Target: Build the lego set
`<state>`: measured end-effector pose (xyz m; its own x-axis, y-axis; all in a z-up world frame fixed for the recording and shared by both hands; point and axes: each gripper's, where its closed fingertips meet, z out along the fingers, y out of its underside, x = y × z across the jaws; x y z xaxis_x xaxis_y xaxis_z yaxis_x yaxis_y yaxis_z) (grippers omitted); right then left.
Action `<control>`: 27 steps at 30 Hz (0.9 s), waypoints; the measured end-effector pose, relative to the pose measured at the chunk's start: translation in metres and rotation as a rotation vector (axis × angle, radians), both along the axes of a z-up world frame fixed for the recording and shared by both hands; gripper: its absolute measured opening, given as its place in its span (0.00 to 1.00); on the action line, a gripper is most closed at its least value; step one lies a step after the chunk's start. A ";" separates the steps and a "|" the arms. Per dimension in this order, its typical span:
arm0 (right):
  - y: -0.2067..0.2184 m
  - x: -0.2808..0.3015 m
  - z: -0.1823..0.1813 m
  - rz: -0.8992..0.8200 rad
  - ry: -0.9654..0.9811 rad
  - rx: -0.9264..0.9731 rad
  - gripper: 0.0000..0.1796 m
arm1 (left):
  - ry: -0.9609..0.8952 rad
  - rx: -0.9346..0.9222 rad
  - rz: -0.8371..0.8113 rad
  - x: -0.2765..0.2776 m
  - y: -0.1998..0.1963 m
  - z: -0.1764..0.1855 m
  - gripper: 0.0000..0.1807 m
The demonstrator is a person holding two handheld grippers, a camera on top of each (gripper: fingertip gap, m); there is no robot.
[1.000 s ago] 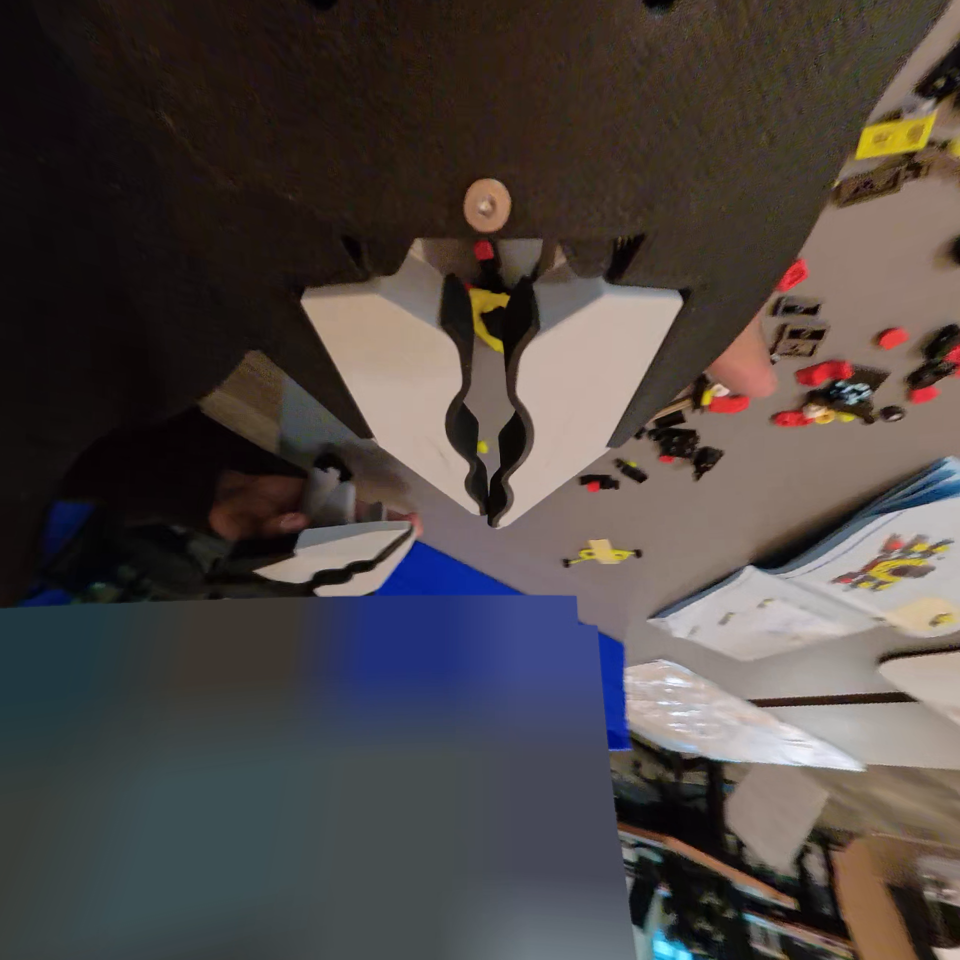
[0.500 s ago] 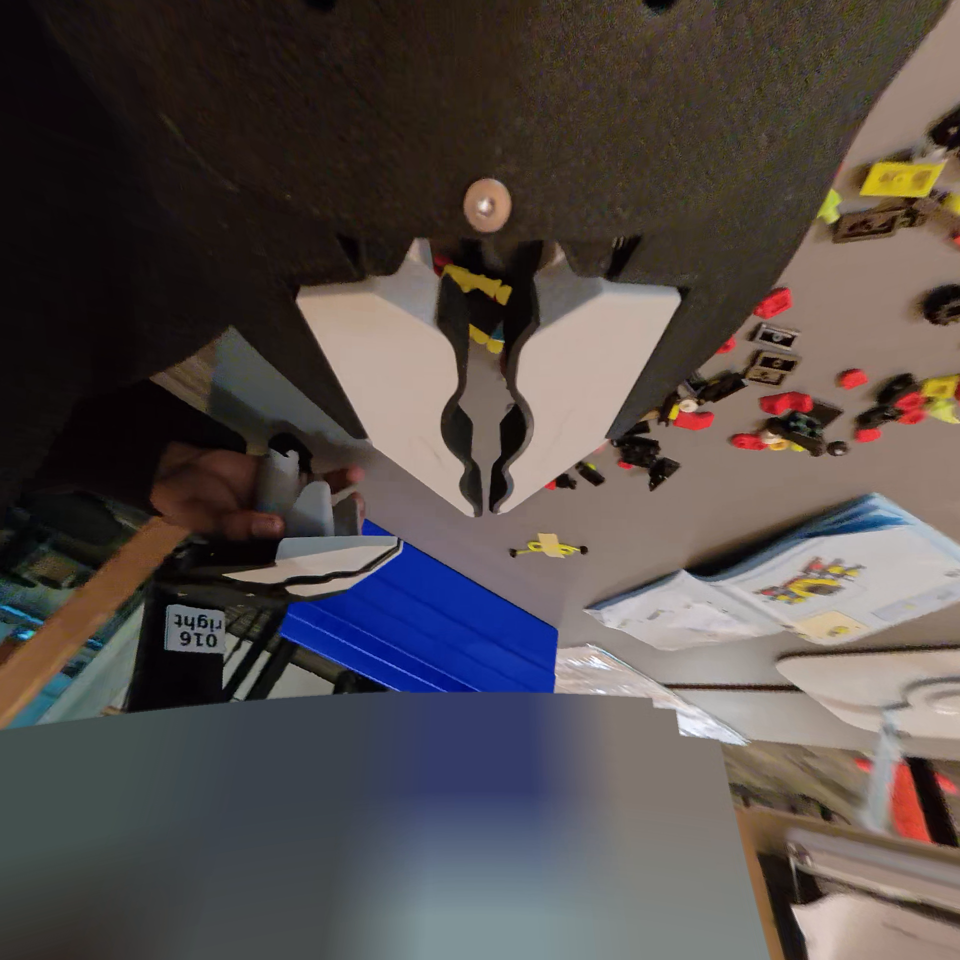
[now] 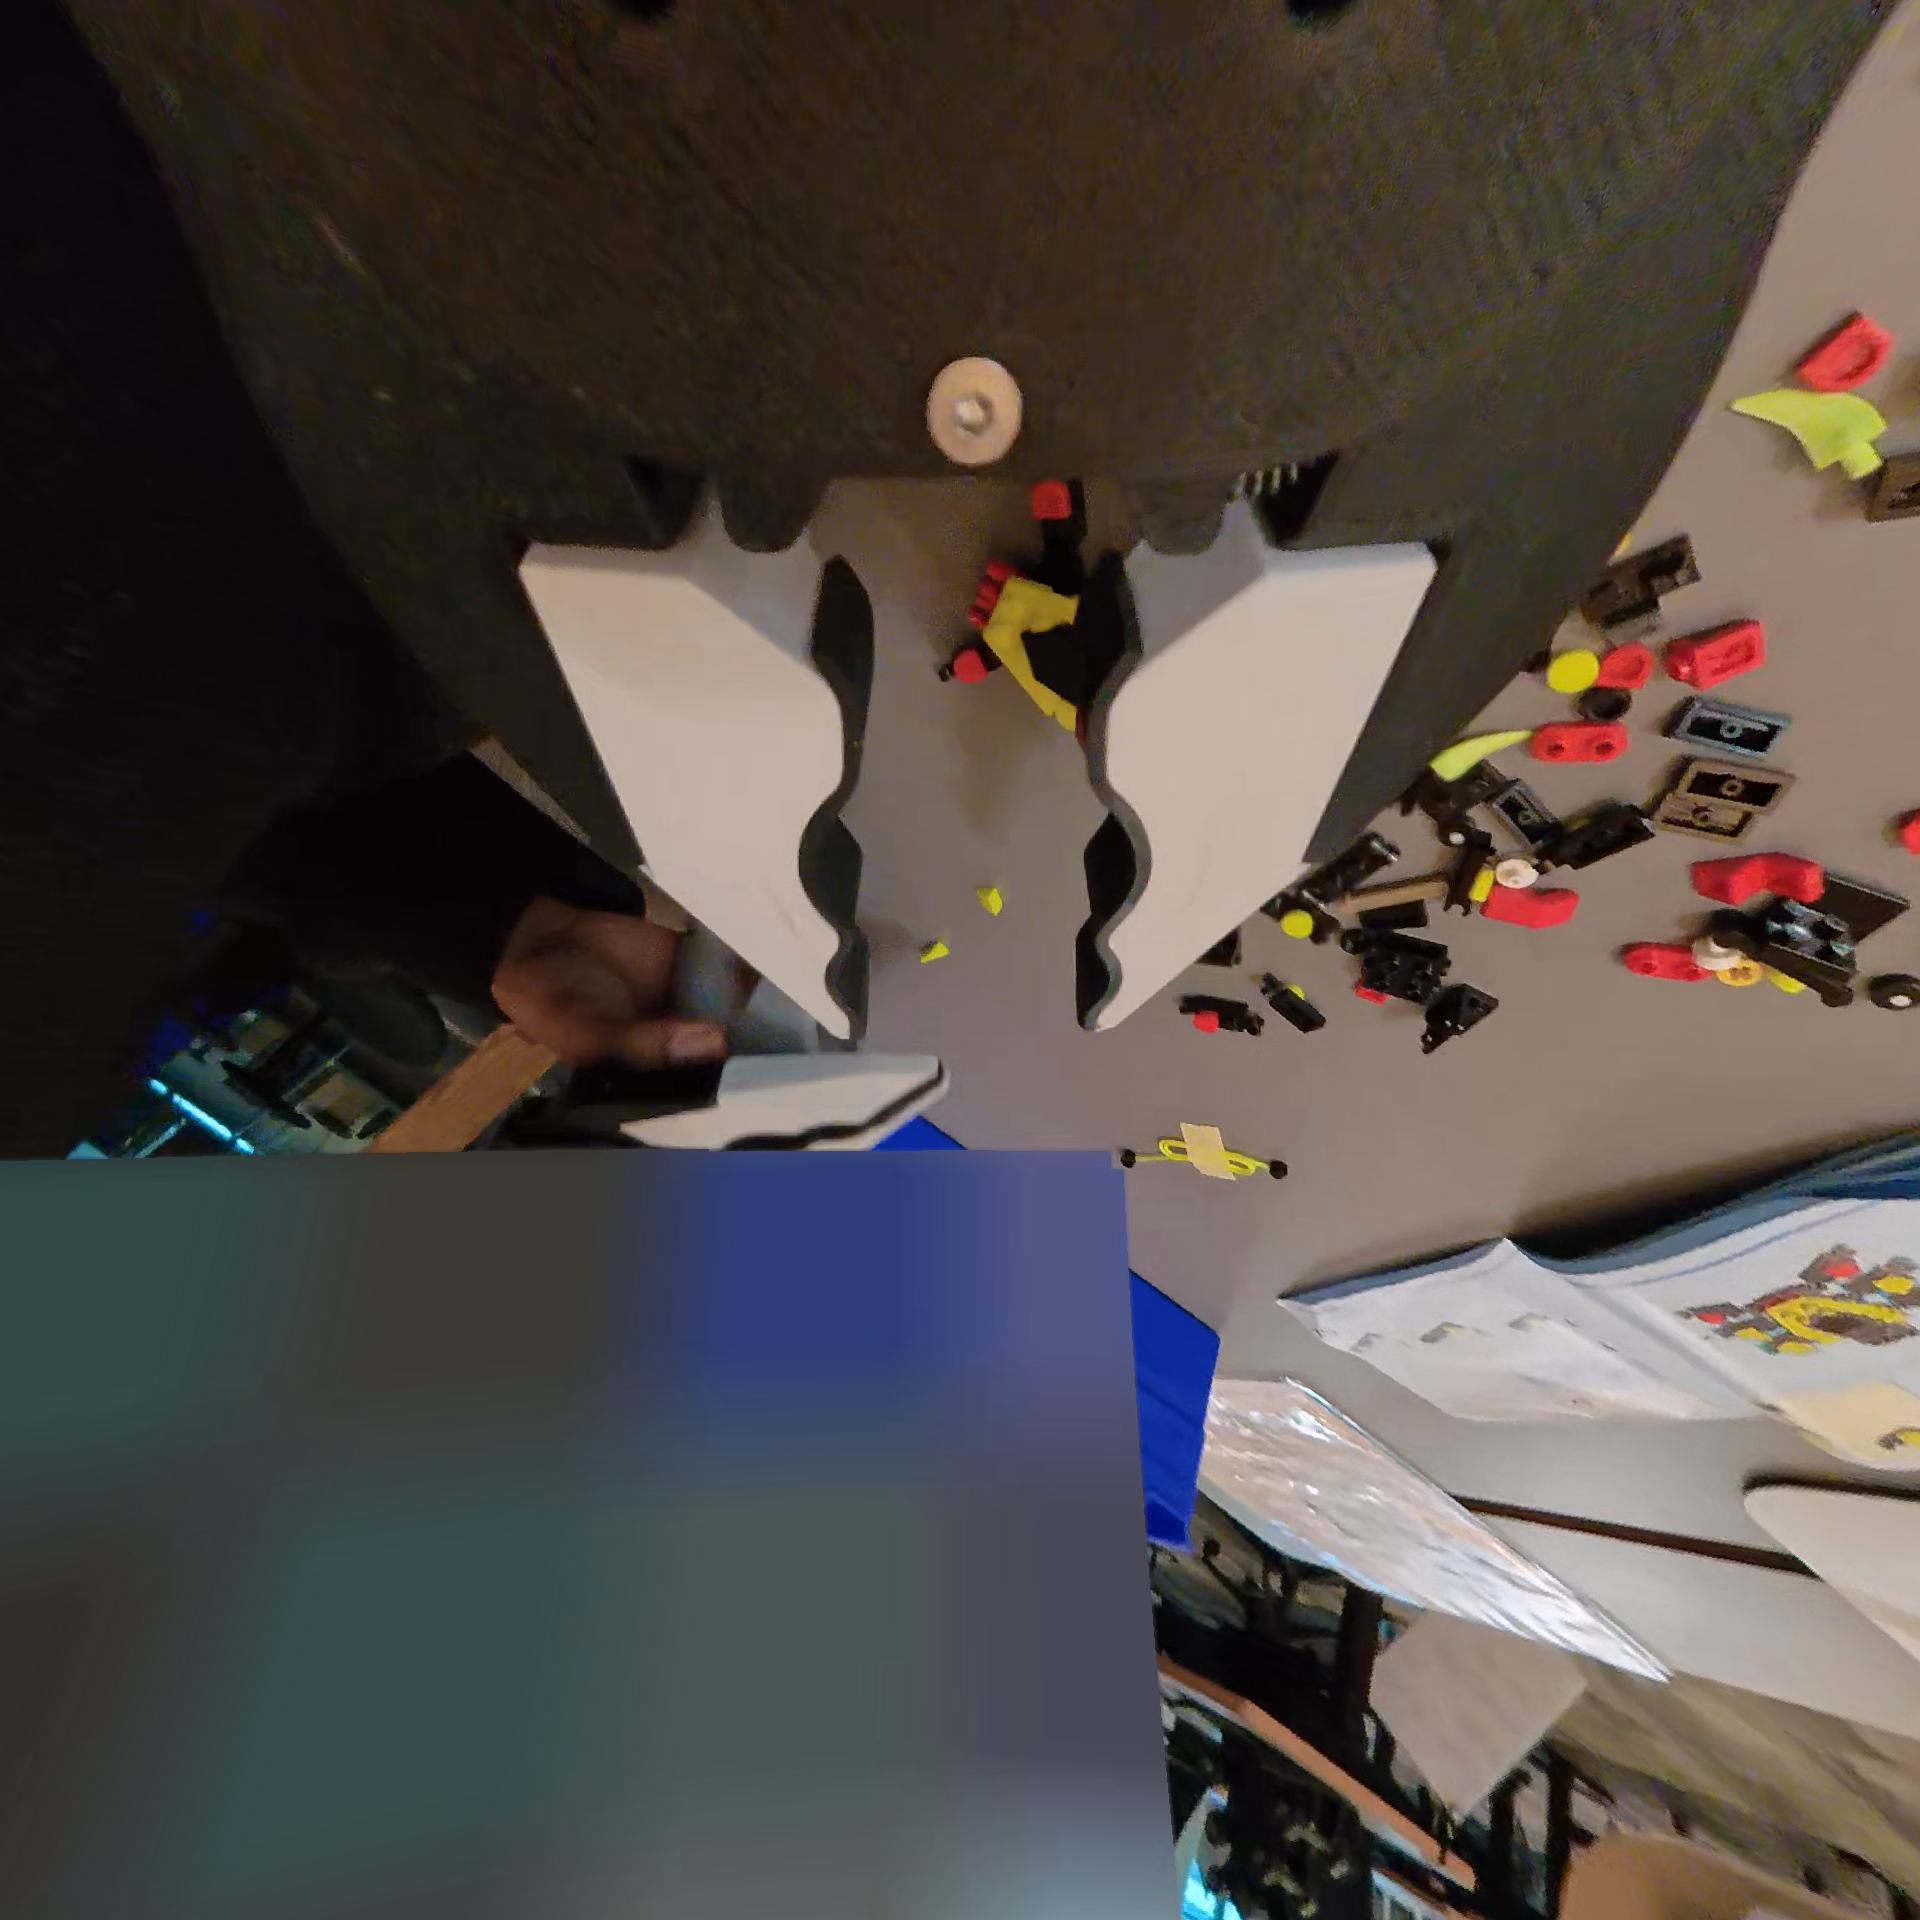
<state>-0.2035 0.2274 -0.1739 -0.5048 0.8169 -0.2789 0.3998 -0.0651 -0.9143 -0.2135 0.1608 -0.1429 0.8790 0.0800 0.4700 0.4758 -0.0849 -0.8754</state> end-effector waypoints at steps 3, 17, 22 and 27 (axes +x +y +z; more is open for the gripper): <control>0.010 -0.005 0.009 -0.085 0.001 -0.056 0.06 | 0.031 -0.081 -0.021 0.011 0.002 -0.012 0.22; 0.010 0.027 -0.048 -0.136 -0.379 0.358 0.14 | -0.028 -0.161 -0.008 0.053 -0.006 -0.027 0.20; 0.005 0.022 -0.062 -0.152 -0.385 0.447 0.15 | -0.020 -0.165 -0.031 0.055 -0.006 -0.029 0.18; 0.002 0.026 -0.068 0.001 -0.334 0.479 0.08 | -0.038 -0.172 -0.066 0.056 -0.007 -0.032 0.18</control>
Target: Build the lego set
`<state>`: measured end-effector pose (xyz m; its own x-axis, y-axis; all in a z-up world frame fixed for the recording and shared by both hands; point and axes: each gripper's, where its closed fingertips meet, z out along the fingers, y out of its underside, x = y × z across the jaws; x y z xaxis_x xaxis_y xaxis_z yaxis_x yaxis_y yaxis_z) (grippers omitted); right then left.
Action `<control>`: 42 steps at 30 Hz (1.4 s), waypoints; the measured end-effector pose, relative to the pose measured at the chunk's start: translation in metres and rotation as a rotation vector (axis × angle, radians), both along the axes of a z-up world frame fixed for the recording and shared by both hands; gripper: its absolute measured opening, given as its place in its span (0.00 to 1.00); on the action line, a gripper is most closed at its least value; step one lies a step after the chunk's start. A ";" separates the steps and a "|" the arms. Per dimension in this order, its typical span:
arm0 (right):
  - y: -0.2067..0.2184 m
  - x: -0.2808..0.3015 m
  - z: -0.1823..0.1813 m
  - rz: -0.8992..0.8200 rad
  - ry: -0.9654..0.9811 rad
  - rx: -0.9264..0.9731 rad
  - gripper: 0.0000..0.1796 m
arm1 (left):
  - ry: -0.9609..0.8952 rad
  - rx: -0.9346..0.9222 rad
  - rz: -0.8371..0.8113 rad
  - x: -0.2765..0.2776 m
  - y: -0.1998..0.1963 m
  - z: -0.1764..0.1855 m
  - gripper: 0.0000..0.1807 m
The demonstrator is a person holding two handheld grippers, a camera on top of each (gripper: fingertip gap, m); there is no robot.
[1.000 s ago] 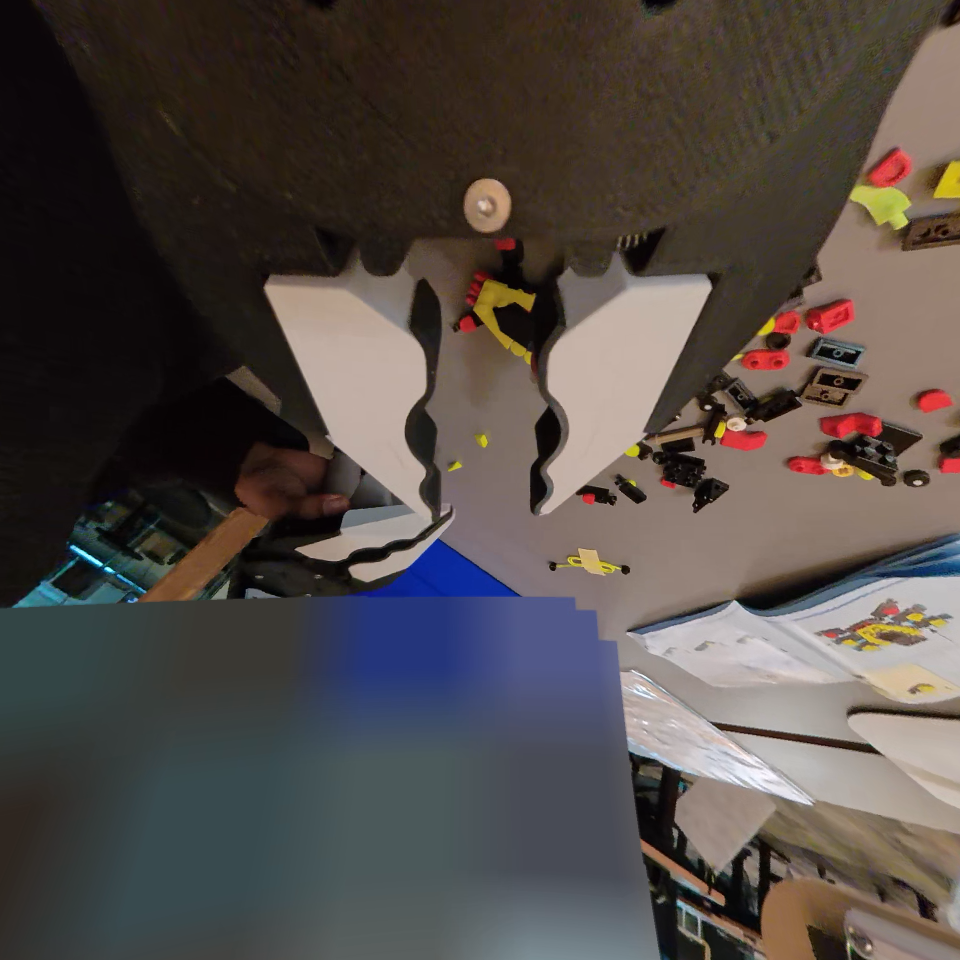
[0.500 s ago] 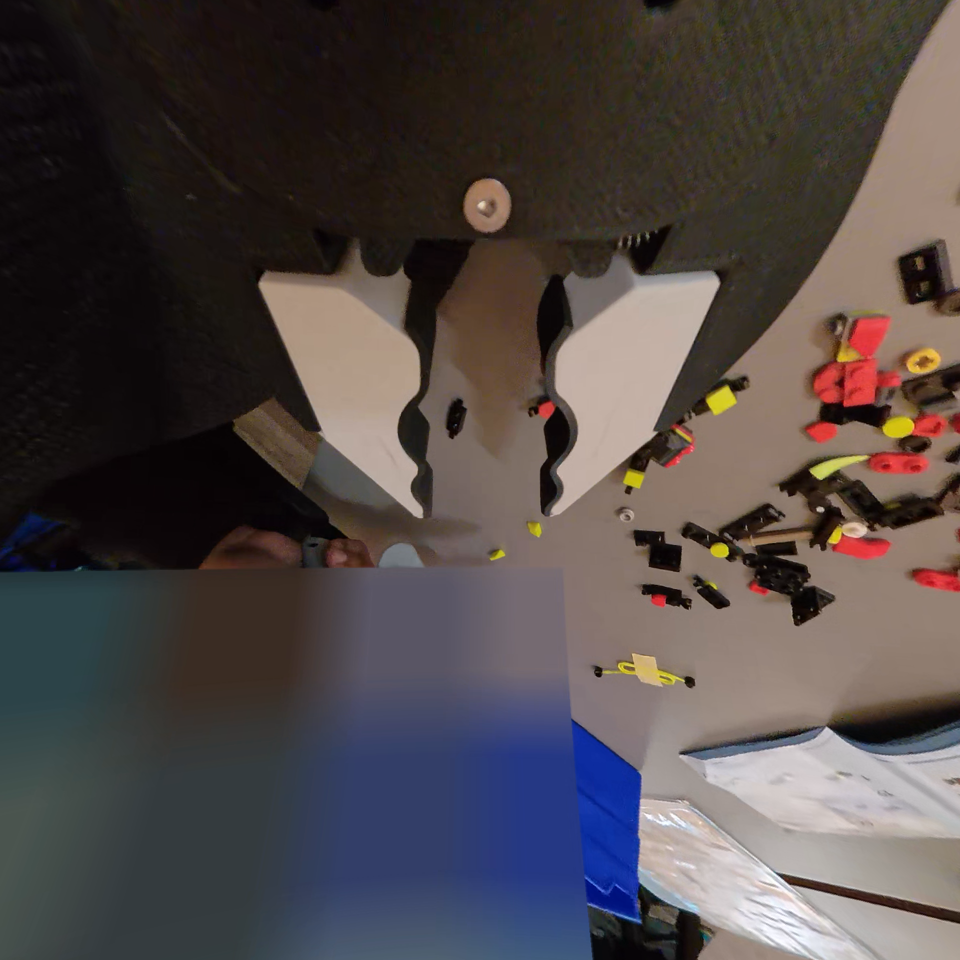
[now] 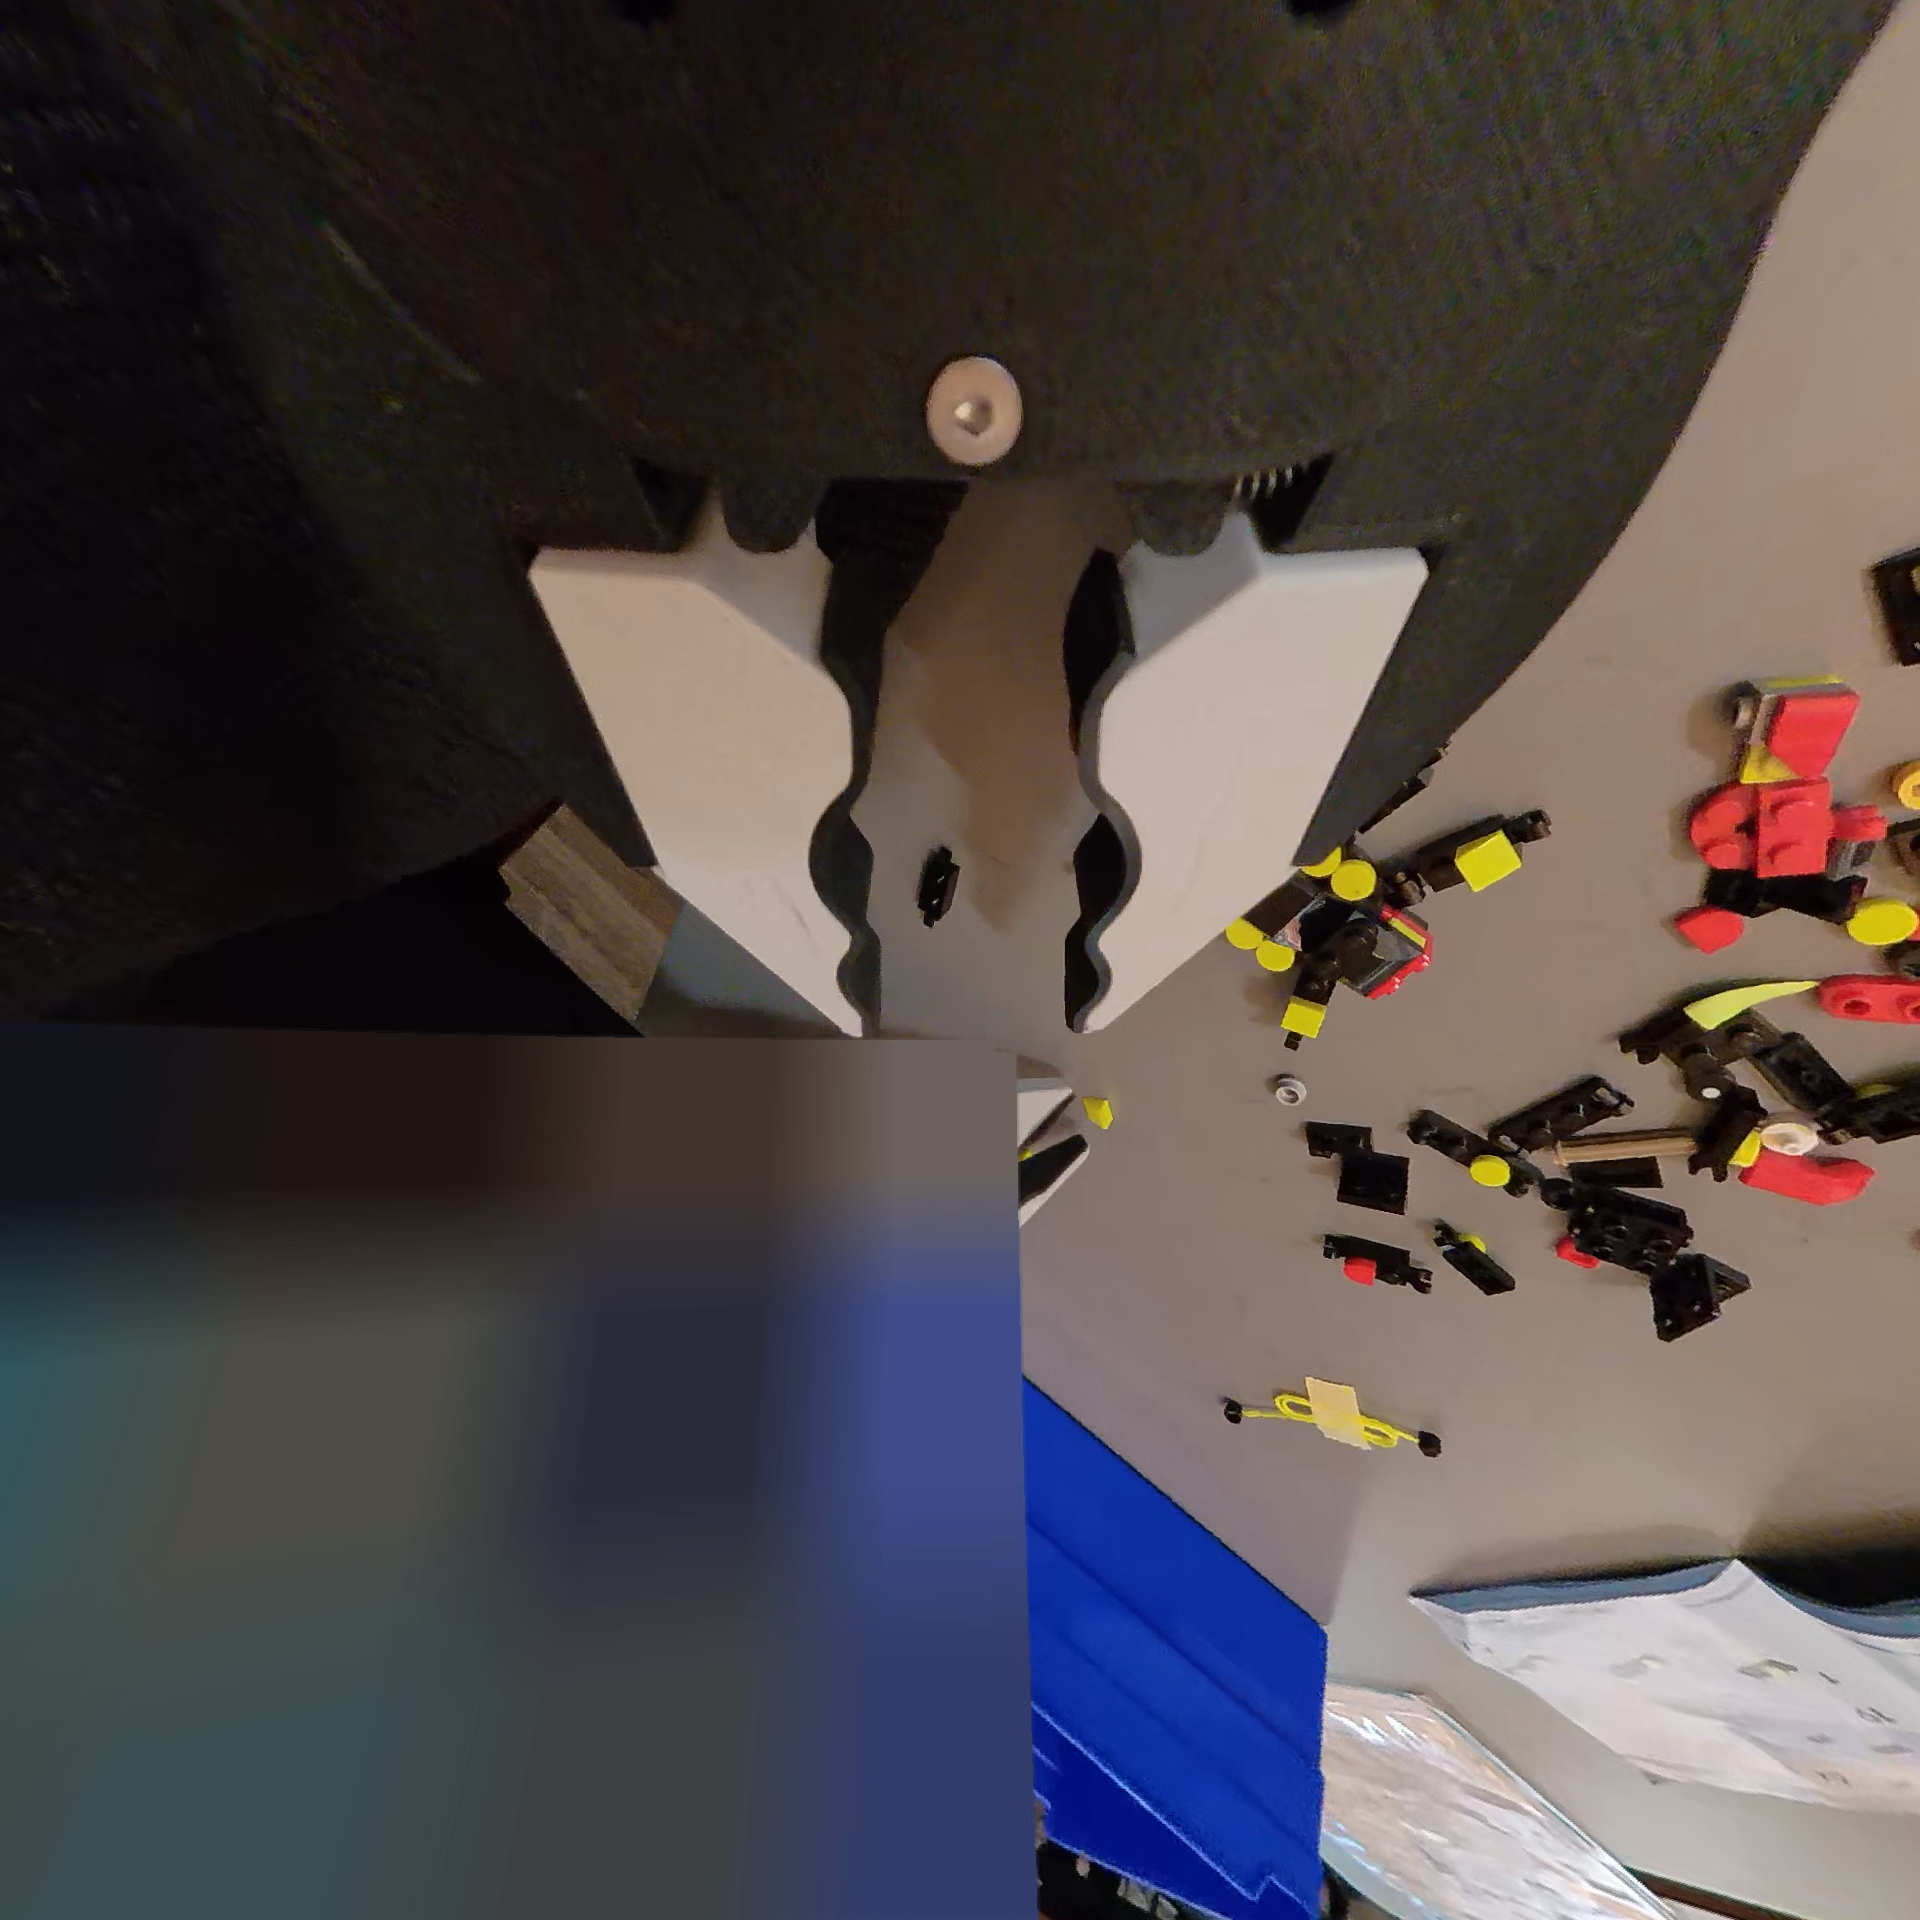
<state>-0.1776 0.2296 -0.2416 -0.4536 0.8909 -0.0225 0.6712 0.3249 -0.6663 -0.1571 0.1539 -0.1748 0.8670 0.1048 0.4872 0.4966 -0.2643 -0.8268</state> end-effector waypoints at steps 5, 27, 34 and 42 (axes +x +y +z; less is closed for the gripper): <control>0.008 -0.004 -0.002 0.060 -0.010 -0.048 0.12 | 0.011 -0.059 -0.079 0.013 0.002 -0.010 0.20; -0.017 0.003 0.002 0.256 -0.004 -0.053 0.10 | 0.036 -0.206 -0.192 0.040 0.006 -0.036 0.20; -0.023 0.002 -0.004 0.228 -0.023 -0.019 0.09 | 0.031 -0.206 -0.193 0.040 0.006 -0.037 0.20; -0.019 0.007 -0.006 0.262 -0.011 0.024 0.05 | 0.017 -0.205 -0.193 0.039 0.006 -0.037 0.20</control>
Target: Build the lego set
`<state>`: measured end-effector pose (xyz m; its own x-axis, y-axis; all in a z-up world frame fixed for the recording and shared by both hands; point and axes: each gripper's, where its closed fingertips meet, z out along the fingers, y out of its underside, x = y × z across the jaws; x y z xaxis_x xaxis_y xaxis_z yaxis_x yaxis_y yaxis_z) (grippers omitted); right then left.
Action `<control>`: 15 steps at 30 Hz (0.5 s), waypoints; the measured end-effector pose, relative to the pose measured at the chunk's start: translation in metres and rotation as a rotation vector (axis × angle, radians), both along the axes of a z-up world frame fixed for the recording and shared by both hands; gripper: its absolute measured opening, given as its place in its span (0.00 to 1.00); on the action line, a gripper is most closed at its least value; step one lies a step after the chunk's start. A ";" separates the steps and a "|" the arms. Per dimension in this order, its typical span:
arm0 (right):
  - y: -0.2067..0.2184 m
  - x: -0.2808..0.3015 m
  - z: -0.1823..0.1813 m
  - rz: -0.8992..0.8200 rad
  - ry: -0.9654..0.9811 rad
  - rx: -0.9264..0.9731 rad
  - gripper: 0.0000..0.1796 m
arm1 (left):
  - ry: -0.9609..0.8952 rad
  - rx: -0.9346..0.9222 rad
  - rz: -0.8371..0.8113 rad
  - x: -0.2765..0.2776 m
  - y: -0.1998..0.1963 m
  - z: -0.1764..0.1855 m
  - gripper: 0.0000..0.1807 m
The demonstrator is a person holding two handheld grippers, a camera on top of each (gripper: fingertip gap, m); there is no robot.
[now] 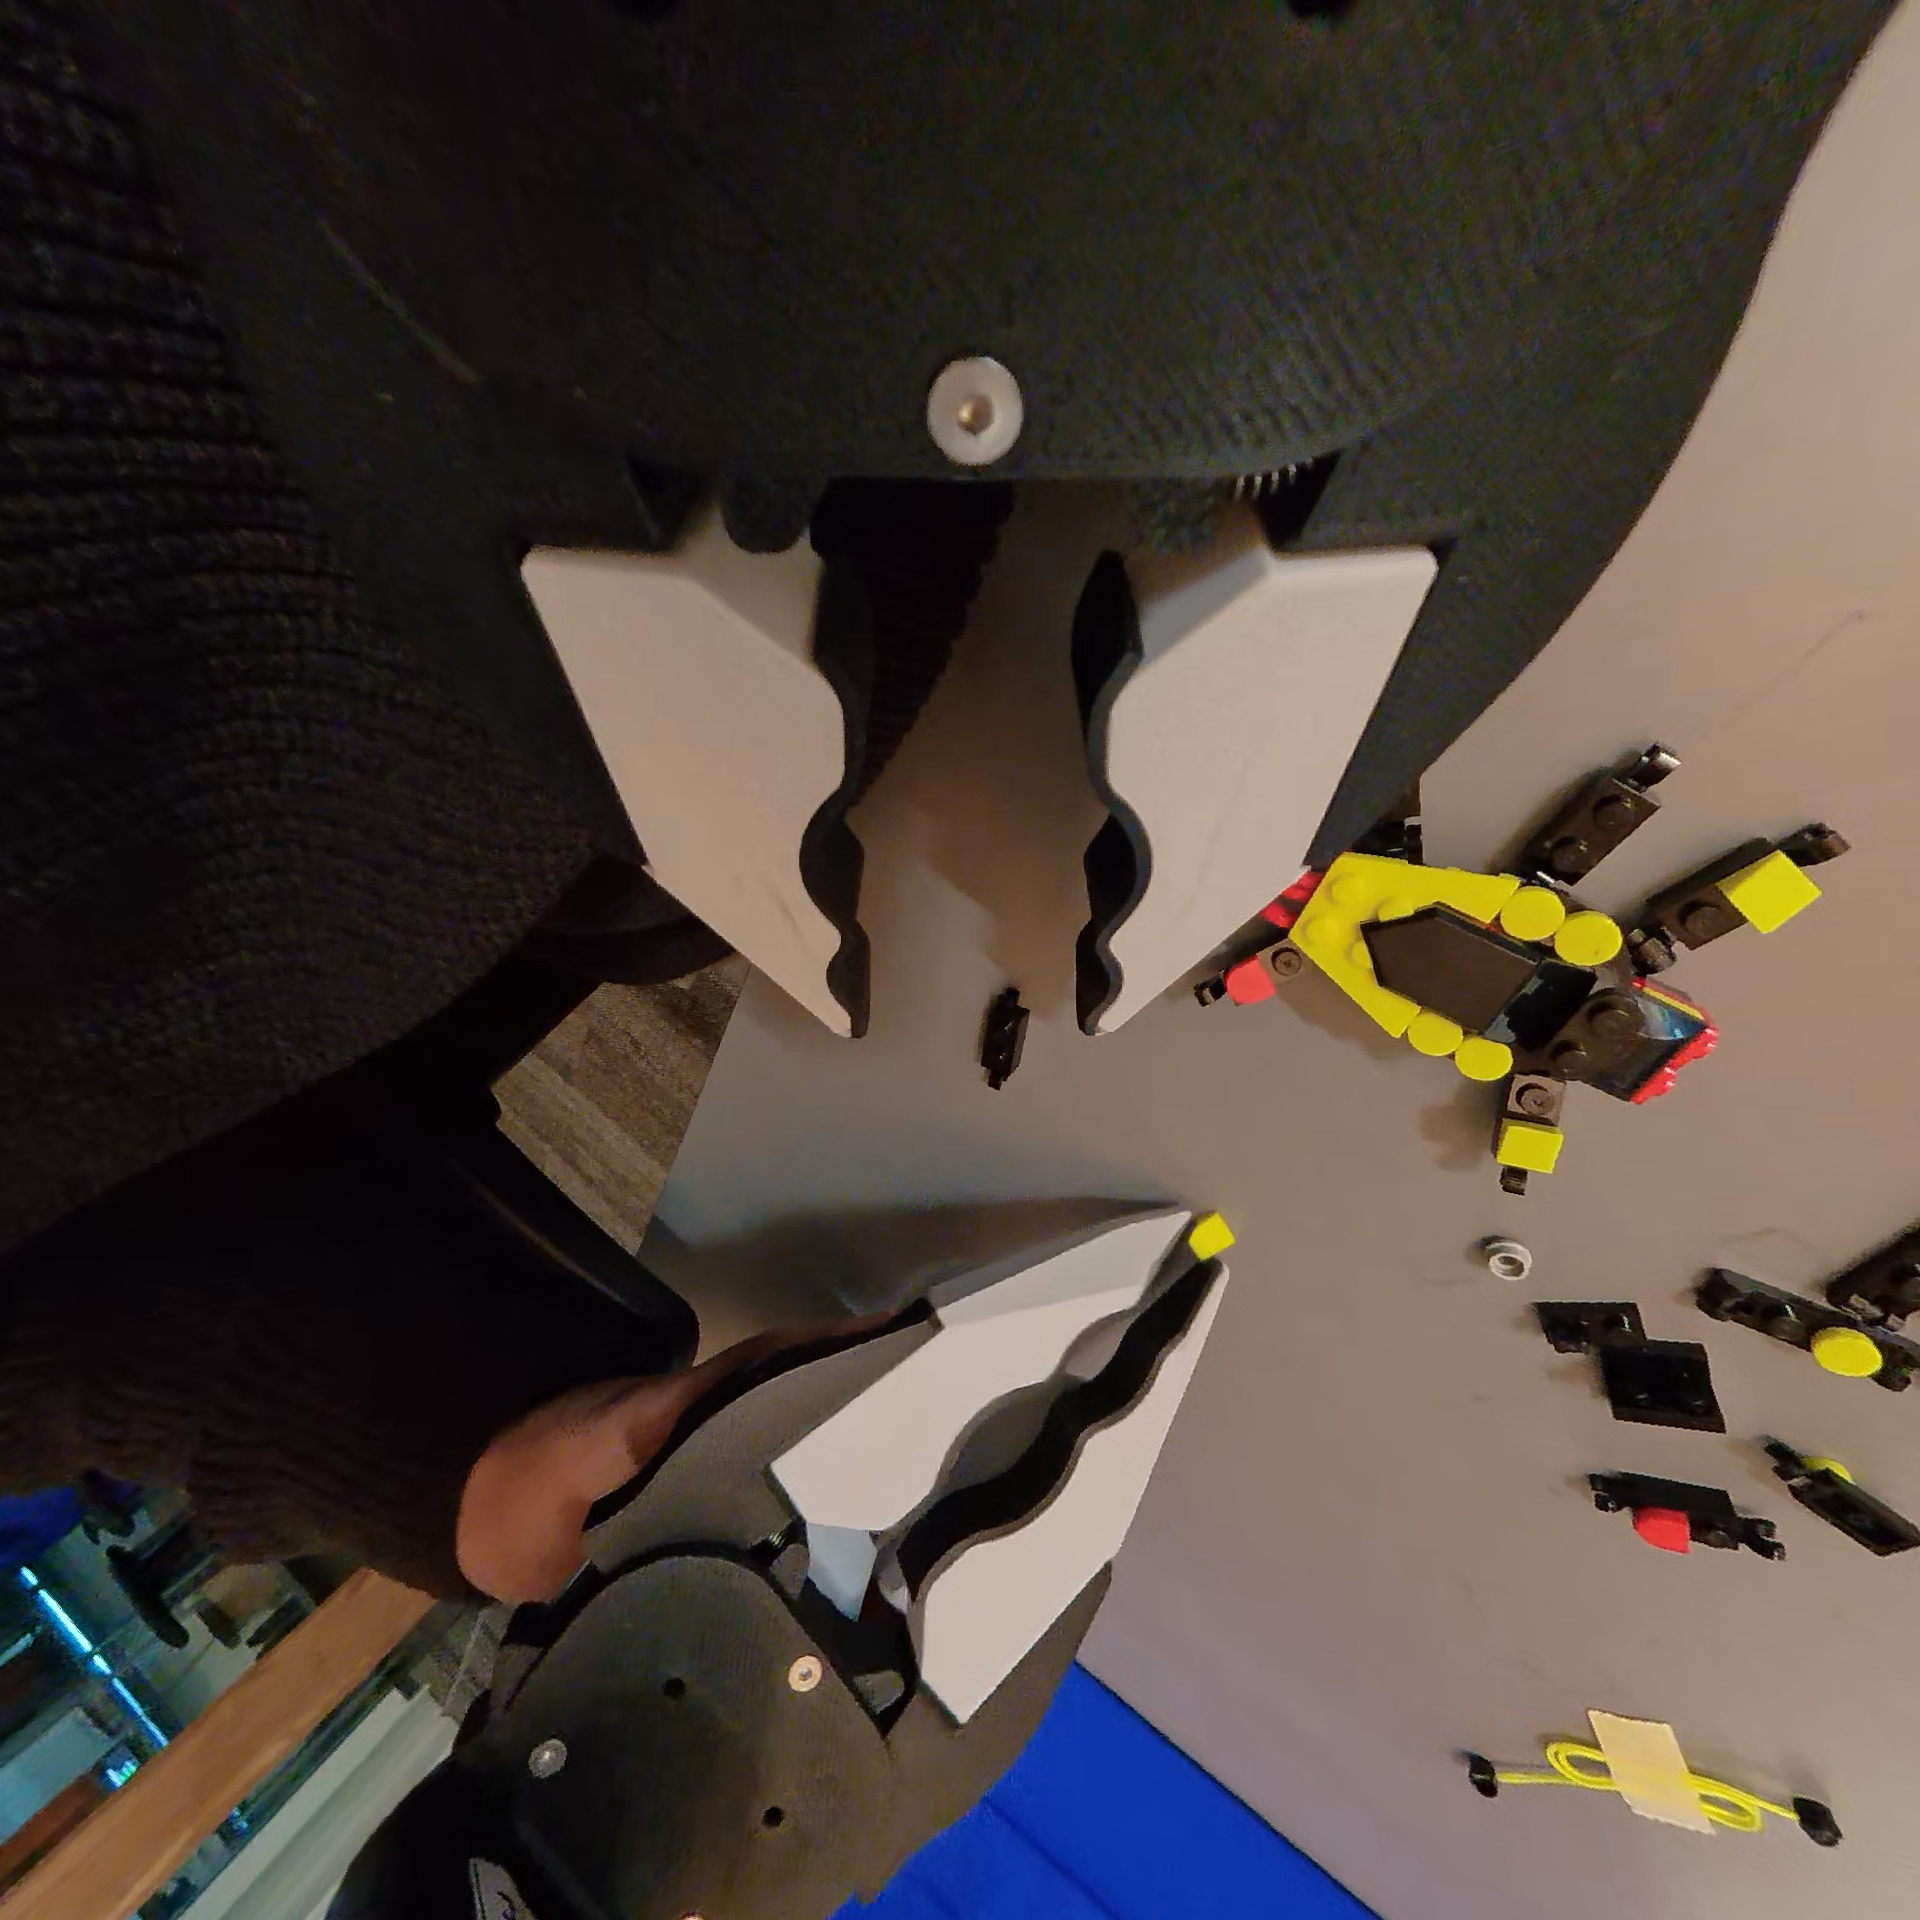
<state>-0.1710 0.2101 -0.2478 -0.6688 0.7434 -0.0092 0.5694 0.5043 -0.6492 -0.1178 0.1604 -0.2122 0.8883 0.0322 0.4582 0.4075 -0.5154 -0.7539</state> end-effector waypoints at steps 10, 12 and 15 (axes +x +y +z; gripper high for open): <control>-0.002 0.003 0.009 -0.040 0.021 -0.081 0.06 | -0.005 0.001 -0.003 0.000 0.000 0.000 0.20; -0.001 0.003 0.003 -0.036 0.004 -0.034 0.02 | -0.002 0.002 -0.003 0.000 0.000 0.000 0.20; 0.009 -0.003 -0.001 -0.064 0.026 0.037 0.01 | 0.000 0.003 -0.001 0.000 0.000 0.001 0.20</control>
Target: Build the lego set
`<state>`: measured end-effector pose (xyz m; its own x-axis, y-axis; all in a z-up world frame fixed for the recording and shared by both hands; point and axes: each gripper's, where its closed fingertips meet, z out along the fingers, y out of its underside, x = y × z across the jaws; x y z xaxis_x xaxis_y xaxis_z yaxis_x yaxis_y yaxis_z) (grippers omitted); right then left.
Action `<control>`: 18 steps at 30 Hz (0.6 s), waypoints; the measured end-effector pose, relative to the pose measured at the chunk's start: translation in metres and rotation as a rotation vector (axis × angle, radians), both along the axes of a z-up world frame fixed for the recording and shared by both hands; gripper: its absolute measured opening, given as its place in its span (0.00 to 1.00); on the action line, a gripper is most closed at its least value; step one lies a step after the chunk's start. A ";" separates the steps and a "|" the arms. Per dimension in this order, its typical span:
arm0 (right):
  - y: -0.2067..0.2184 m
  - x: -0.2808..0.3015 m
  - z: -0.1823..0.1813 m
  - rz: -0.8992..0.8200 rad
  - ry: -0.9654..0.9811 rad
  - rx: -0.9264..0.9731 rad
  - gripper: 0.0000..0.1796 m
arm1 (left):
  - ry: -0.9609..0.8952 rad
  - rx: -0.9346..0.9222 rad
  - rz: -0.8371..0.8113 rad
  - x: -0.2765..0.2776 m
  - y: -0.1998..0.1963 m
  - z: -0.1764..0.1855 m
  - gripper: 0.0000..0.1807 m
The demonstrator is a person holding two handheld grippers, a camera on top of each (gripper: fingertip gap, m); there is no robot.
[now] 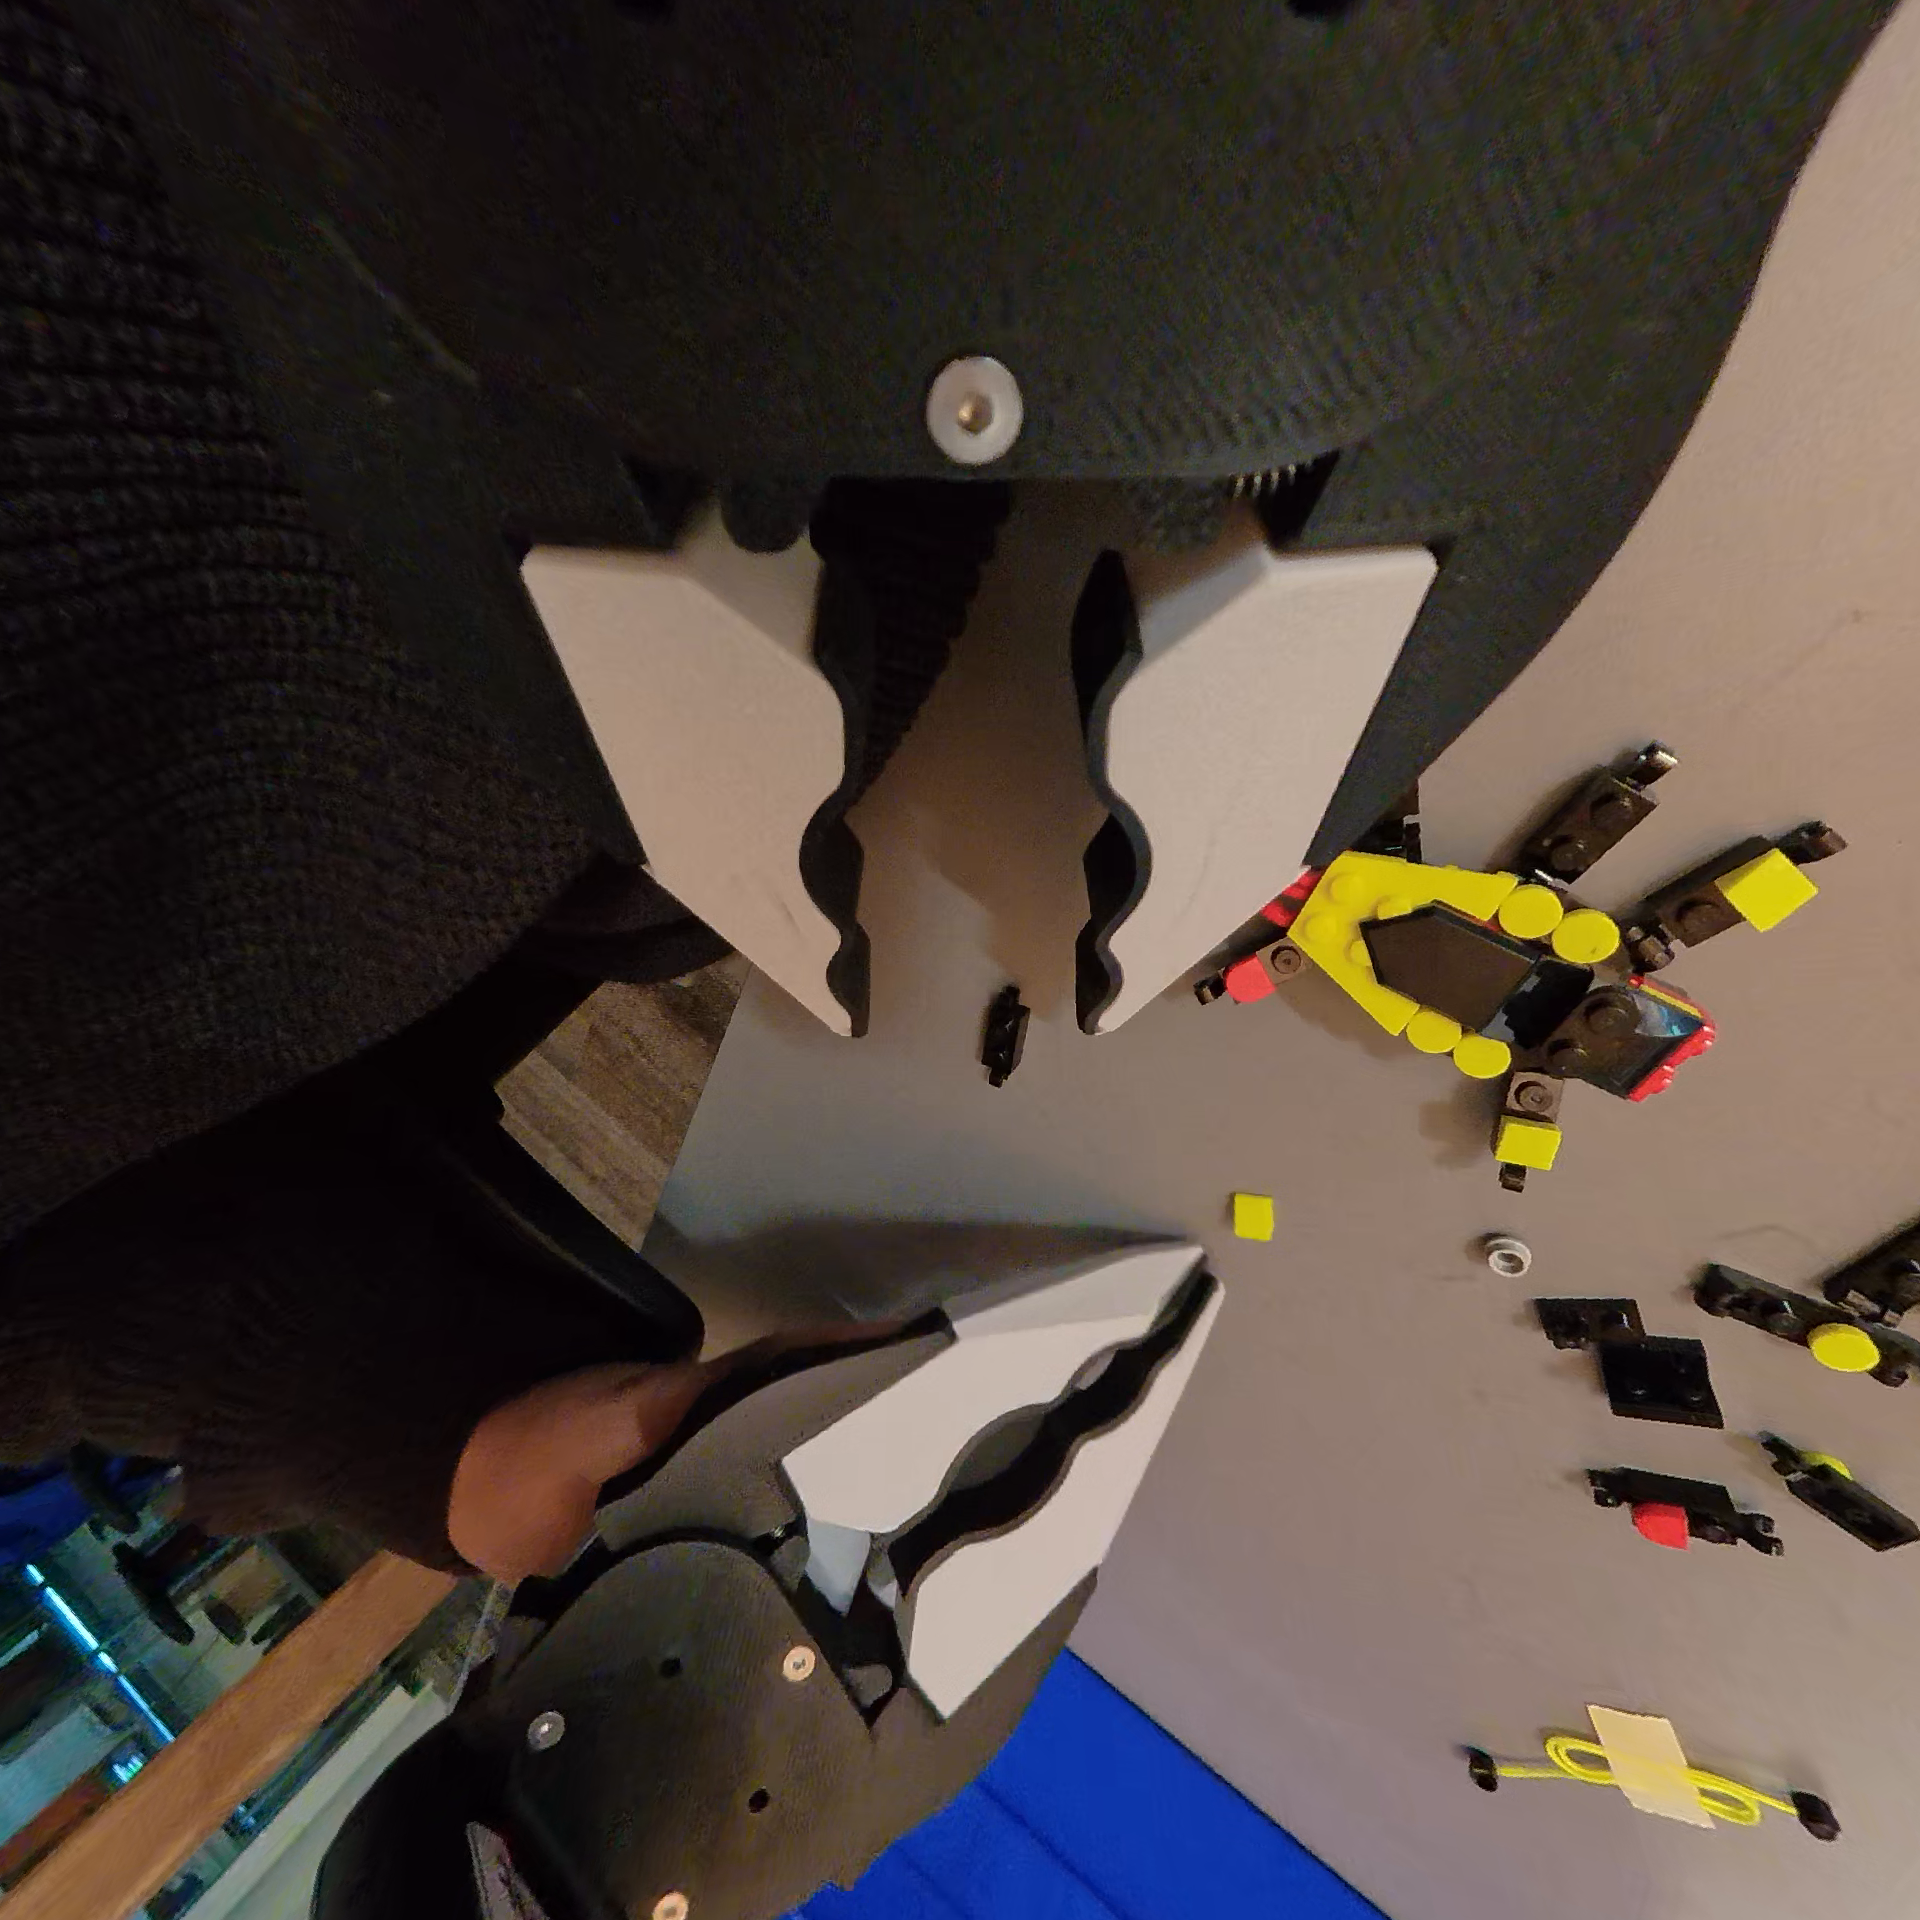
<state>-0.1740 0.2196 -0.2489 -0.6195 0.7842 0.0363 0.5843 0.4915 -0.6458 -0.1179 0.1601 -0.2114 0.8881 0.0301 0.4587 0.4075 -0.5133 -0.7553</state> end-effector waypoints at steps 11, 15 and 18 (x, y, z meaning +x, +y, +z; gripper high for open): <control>-0.020 0.006 0.006 -0.020 -0.080 -0.145 0.00 | -0.008 -0.002 -0.002 0.000 0.000 0.000 0.20; -0.015 -0.002 -0.001 -0.036 -0.086 -0.098 0.01 | -0.002 0.001 -0.003 0.001 0.000 0.000 0.20; -0.024 -0.009 0.000 -0.031 -0.101 -0.145 0.03 | -0.002 0.002 -0.001 0.000 -0.001 0.001 0.20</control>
